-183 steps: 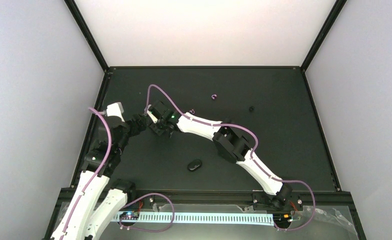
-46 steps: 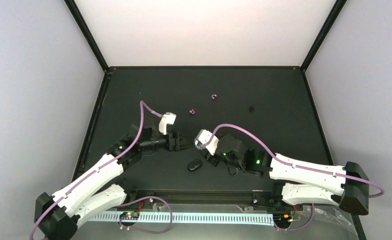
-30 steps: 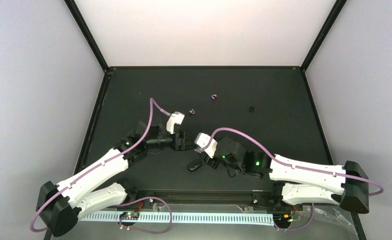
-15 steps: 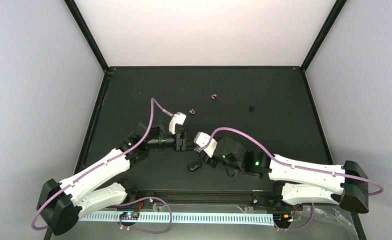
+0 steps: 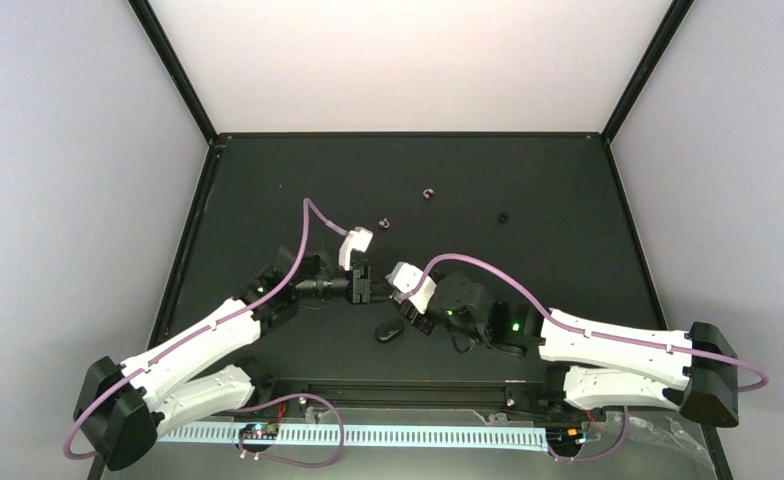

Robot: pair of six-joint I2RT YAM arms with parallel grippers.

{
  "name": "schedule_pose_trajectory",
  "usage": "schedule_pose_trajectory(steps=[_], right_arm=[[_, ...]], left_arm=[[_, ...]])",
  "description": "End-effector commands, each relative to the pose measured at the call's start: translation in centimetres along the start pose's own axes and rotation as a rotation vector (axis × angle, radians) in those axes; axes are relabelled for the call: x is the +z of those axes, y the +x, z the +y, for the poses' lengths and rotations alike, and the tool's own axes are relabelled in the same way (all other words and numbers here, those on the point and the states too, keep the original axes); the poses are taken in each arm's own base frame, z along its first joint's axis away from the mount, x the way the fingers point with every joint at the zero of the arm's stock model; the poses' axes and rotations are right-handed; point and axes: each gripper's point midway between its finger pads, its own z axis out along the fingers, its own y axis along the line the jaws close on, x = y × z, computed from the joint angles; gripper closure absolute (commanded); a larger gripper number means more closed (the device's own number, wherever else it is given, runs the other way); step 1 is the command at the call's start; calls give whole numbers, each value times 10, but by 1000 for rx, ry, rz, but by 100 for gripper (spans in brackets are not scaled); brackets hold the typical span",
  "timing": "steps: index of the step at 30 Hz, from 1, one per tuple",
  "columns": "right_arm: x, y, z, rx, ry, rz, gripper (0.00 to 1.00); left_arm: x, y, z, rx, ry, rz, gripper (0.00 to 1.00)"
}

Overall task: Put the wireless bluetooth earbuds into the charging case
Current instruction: Pick up the charging case at the center of the board.

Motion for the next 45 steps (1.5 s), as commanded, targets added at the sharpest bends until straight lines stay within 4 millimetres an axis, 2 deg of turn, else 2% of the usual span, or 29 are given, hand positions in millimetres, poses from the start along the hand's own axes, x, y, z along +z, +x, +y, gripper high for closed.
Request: schedule_pose_trajectory(steps=[1,14,19,21,26,28,30,33,37,39,41,45], right_arm=[[-7,-20,-5,22,19,-67,61],[-6,-22,-1,32,-1,-75,61],[-7,-23,0,38,-9,-75,59],[-8,-25,0,45,-10,-76,53],[-17,-34,2,99,-50,-72,20],[-29,-50,5,139,-102,-90,11],[-46,-71,5,185,-141,-144,7],[-79,-103,-10,262,-145,-262,4],[-118,-132,-44,408,-137,-408,2],[-124,-138,-51,474,-174,-442,2],[-125,-142,-50,521,-232,-461,3],[-121,-142,-34,534,-341,-452,8]], left_arm=[[1,1,-6,8,33,2,53],[1,-4,-11,22,53,-15,77],[0,-5,-12,33,57,-22,97],[0,-6,-12,37,53,-29,99],[-8,-16,-11,62,19,-101,98],[-16,-24,-13,81,0,-153,98],[-25,-34,-18,102,-8,-210,99],[-40,-45,-29,154,5,-288,99],[-60,-50,-58,274,114,-395,99],[-76,-49,-79,355,210,-462,99],[-88,-45,-96,428,293,-514,99],[-109,-37,-124,582,414,-589,98]])
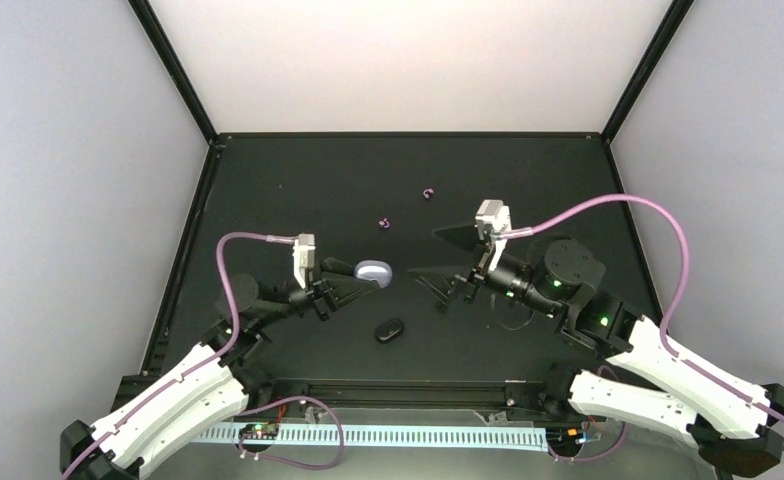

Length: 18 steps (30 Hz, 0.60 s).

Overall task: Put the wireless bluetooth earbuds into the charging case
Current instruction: Pick up the charging case at the center of the board, then open the charging case.

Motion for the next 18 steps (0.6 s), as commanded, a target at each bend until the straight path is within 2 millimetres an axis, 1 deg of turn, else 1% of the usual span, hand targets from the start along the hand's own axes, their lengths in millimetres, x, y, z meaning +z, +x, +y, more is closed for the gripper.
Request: schedule_pose_trajectory(steps=[1,6,9,13,18], right_arm=[[8,19,23,98,-161,65,10],[10,32,30,66,-213,110,12],[12,38,31,47,-218,140,12],[16,38,31,35,-216,151,11],[30,37,31,35,-204,162,9]], left_arm=[[-16,-37,-58,238,232,-179,98],[-22,-39,-71,315,300,-213,99],[-22,-36,-75,335,325,-202,98],[-19,-32,-77,363,330,-163,99],[-19,-33,-82,400,343,-143,98]])
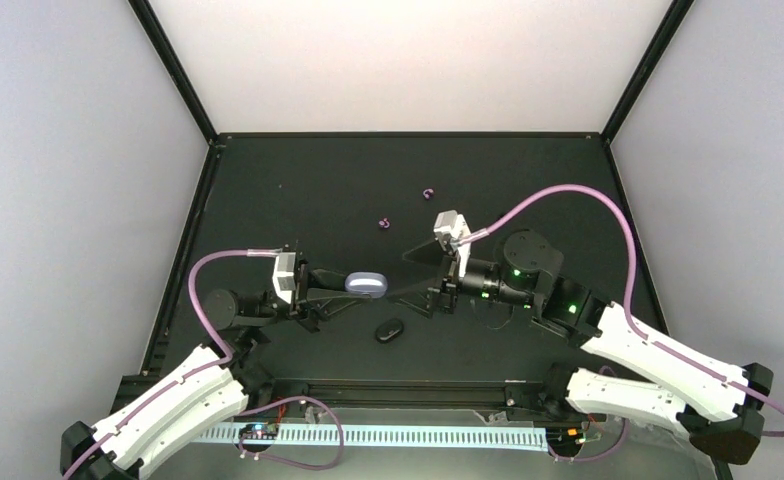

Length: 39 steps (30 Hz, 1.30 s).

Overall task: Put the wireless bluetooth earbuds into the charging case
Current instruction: Open the charging case.

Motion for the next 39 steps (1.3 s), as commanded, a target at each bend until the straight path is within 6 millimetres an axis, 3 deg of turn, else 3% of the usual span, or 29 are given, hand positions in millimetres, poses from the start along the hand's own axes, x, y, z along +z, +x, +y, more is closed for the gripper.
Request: schedule_pose_trajectory(steps=[1,17,39], right_arm=[[6,-15,8,-24,-16,-20,9],[20,-23,-10,4,78,-44,9],[19,-25,-26,38,166,-71,9]], left_arm=[[4,-15,-16,101,64,-4,98],[1,-9,-17,128,62,26,98],[-1,-4,-10,86,28,22,98]])
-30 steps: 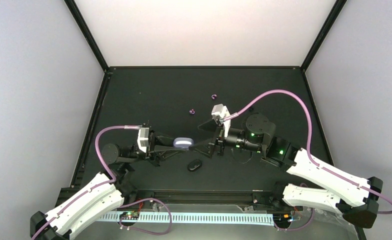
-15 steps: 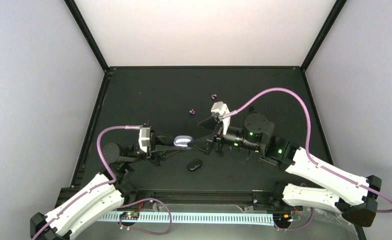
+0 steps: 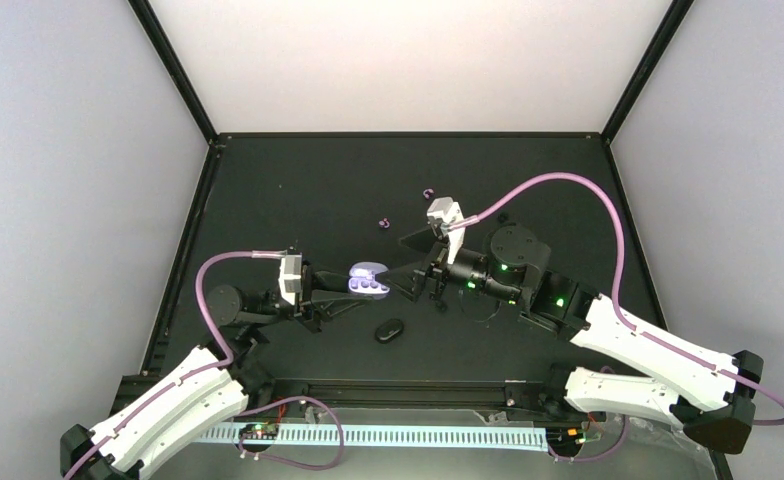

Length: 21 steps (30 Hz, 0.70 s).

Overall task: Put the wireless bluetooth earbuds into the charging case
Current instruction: Open the charging case.

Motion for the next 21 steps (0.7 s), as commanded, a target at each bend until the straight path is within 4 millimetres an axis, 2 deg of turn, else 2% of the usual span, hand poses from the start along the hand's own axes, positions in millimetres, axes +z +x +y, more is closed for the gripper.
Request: schedule_pose_trajectory(steps=[1,12,21], right_arm=[[-1,-11,-7,1,51,-36,9],[-3,-11,-1,0,16,-36,8],[-21,-25,8,-7,-6,-86,3]], left_arm=[[-1,-16,-13,36,38,-43,98],[-3,-9,-4,5,-1,-41,98],[-7,-6,4,0,-62,-46,99]])
